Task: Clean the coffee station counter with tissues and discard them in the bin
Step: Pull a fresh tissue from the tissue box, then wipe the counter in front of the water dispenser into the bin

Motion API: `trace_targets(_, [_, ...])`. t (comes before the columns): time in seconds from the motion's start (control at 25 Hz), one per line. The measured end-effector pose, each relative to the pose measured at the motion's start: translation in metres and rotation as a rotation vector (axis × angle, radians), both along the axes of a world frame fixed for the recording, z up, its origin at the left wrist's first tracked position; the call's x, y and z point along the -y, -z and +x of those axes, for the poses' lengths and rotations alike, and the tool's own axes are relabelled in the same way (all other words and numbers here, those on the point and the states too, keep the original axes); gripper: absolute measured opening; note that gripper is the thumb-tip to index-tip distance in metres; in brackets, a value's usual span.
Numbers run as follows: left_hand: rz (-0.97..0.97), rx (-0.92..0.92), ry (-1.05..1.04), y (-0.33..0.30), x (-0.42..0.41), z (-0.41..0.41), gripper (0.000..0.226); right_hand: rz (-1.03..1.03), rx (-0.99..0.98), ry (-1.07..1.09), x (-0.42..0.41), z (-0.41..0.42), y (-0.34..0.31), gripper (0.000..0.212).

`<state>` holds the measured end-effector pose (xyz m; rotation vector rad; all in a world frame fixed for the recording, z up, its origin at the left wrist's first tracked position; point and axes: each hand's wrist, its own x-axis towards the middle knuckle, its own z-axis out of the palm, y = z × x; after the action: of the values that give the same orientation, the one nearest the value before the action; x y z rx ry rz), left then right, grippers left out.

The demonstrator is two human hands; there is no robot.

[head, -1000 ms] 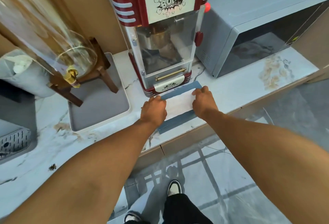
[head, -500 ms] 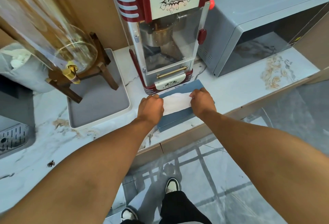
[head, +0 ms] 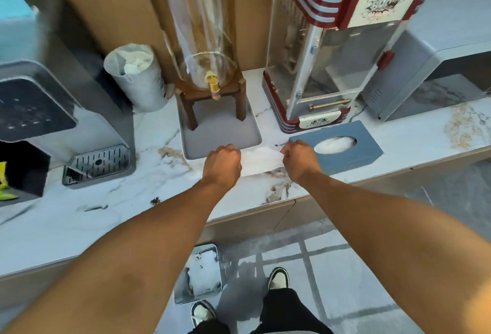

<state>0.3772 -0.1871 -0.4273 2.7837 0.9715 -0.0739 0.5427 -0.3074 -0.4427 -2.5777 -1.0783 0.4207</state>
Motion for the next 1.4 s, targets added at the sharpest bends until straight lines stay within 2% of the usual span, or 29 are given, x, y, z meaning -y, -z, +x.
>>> trace_targets(0.24, [0.033, -0.050, -0.057, -0.002, -0.057, -0.144, 0.022, 0.020, -0.023, -0.096, -0.063, -0.131, 0.004, 0.029])
trace_targets(0.52, [-0.008, -0.084, -0.137, 0.002, -0.097, -0.236, 0.019, 0.047, -0.081, -0.138, -0.114, -0.215, 0.010, 0.028])
trace_targets(0.8, [-0.057, -0.050, -0.267, 0.031, -0.131, -0.261, 0.024, 0.091, -0.218, -0.155, -0.151, -0.237, 0.040, 0.028])
trace_targets(1.0, [-0.064, -0.011, -0.364, 0.060, -0.141, -0.262, 0.023, 0.079, -0.215, -0.255, -0.168, -0.232, 0.066, 0.025])
trace_targets(1.4, [-0.111, 0.034, -0.376, 0.095, -0.139, -0.258, 0.022, 0.097, -0.203, -0.315, -0.164, -0.226, 0.088, 0.026])
